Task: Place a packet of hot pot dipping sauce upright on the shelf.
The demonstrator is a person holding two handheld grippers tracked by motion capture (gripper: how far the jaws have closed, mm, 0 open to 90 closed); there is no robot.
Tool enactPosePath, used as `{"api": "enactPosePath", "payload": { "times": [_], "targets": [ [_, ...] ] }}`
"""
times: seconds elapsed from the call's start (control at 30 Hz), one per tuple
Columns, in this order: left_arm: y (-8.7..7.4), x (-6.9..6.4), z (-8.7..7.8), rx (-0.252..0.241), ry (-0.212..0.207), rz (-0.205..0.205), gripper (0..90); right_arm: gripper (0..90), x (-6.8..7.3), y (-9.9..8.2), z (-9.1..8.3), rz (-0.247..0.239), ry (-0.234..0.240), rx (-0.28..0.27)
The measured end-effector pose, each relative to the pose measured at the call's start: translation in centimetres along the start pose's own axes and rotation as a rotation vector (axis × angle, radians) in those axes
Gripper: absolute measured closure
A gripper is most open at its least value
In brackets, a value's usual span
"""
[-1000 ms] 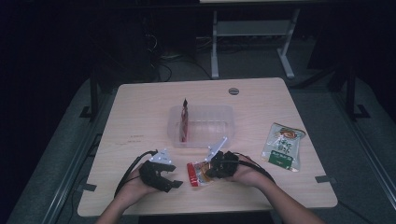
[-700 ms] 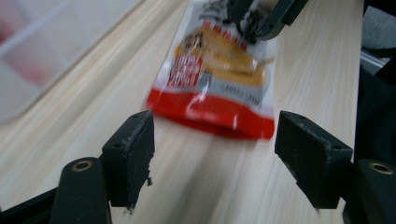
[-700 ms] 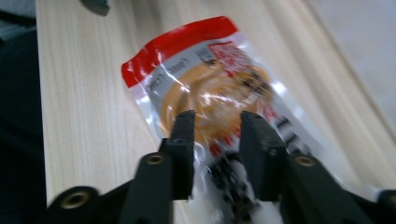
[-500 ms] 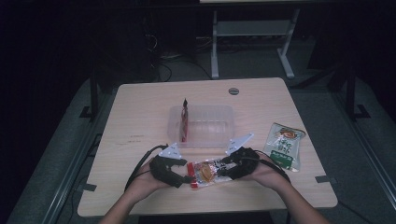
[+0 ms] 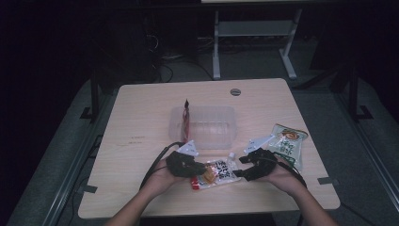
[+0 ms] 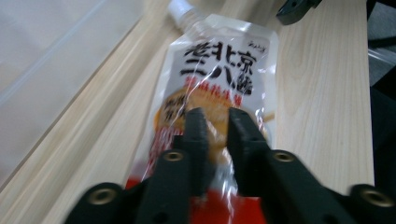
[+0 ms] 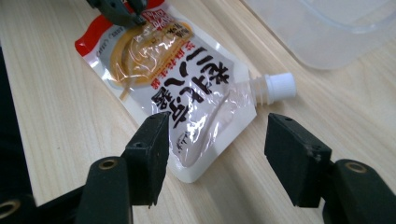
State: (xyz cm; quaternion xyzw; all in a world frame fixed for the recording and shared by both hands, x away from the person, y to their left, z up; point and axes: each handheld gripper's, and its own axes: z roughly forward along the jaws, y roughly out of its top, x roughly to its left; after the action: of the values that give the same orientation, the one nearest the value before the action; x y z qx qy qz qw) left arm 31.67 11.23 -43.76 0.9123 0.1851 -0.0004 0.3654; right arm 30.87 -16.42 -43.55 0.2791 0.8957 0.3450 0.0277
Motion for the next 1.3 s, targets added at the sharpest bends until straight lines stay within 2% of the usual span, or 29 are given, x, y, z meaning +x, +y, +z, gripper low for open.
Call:
{"api": "enactPosePath", "payload": {
  "times": [0.1,0.2,0.33,0.6,0.77,0.9,0.93,1.07,1.13,1.2,1.3],
  "targets": [
    [0.7,0.2,1.5,0.033,0.004,0.019,85.5,38.9,-0.2,-0.2,0.2,0.008,-0.005,0.017],
    [0.9,0.5,2.5,0.054,0.005,0.017,89.4,38.4,-0.5,-0.3,0.3,0.02,0.001,0.024],
    [1.0,0.9,2.9,0.07,0.0,-0.016,89.6,37.7,-0.7,-0.4,0.4,0.025,0.016,0.024],
    [1.5,0.9,3.6,0.114,0.019,0.001,89.8,36.5,-0.8,-0.3,1.6,0.037,0.06,0.049],
    [1.4,1.0,3.6,0.112,0.015,-0.006,89.8,36.4,-1.0,-0.1,2.3,0.051,0.092,0.052],
    [1.3,0.8,3.6,0.104,0.023,-0.012,89.8,39.0,-1.2,-0.2,2.7,0.066,0.137,0.058],
    [1.3,0.8,3.6,0.104,0.025,-0.009,89.8,39.7,-1.2,-0.2,2.9,0.057,0.147,0.063],
    [1.2,0.9,3.6,0.095,0.024,-0.009,89.8,42.0,-0.9,0.1,3.2,0.066,0.169,0.059],
    [1.2,0.9,3.5,0.096,0.021,-0.016,89.8,48.1,-0.9,0.2,3.4,0.073,0.174,0.052],
    [1.1,0.9,3.5,0.092,0.021,-0.015,89.7,53.3,-1.1,0.4,3.7,0.1,0.203,0.042],
    [1.1,0.9,3.5,0.089,0.021,-0.017,89.8,60.2,-1.4,0.6,4.1,0.114,0.236,0.042]
  ]
}}
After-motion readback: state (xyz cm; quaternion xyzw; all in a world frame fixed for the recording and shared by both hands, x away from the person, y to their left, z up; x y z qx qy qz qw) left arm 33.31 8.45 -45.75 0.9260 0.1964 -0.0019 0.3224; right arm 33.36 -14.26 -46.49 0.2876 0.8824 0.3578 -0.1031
